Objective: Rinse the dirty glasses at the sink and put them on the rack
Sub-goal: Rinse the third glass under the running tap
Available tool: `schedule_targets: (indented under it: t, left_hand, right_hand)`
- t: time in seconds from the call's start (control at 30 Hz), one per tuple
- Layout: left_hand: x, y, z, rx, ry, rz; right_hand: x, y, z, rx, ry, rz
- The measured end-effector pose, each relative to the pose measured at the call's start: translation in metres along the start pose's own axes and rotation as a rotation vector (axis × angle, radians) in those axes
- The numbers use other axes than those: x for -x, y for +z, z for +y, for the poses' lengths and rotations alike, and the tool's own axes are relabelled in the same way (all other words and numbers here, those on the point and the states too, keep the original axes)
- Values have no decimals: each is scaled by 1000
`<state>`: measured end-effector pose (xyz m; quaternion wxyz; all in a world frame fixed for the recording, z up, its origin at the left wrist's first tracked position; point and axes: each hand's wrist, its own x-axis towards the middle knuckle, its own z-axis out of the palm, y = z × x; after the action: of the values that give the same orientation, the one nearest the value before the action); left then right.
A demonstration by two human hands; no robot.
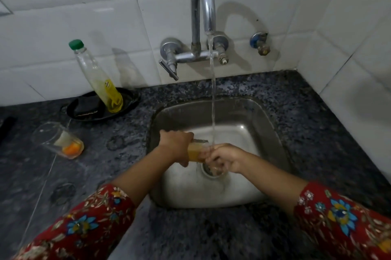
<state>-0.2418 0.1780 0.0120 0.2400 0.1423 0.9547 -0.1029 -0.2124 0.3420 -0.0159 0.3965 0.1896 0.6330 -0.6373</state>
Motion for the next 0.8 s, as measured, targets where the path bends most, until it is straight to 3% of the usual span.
schedule_targets:
  t: [0.07, 0.13, 0.2, 0.27, 0.33, 0.4, 0.47, 0.53, 0.6, 0.67, 0.73, 0.8]
  left_hand:
    - [3, -4, 5, -204, -54, -34]
    - [5, -8, 10, -292, -79, -45]
    - [3, -12, 4, -193, -75, -32]
    - [-4, -11, -8, 132, -35, 39]
    - [-13, -2, -14, 531, 66, 143]
    - [-22, 9, -13, 911, 201, 162]
    - [-29, 15, -5, 1081, 296, 177]
    - [-40, 16, 4, 1090, 320, 220]
    - [-48, 14, 15, 1142, 286, 317]
    - [-46, 8, 32, 1184, 247, 456]
    - [-45, 8, 42, 1104, 223, 604]
    - [-47, 10, 35, 1121, 292, 489]
  right_hand:
    - [-4, -3, 10, -111, 90, -39]
    - [-2, -2, 13, -194, 66, -95]
    - [1, 0, 12, -187, -75, -149]
    - [5, 1, 6, -81, -275, -189]
    - [0, -5, -2, 288, -510, -234]
    - [-7, -22, -21, 1117, -817, -133]
    - [-5, -36, -50, 1816, -1080, -18]
    - [3, -40, -70, 2090, -1009, -17]
    - [2, -31, -74, 2013, -779, 86]
    - [-4, -19, -68, 1588, -492, 120]
    - [-5, -16, -66, 1201, -410, 52]
    - [3, -21, -70, 1286, -429, -9]
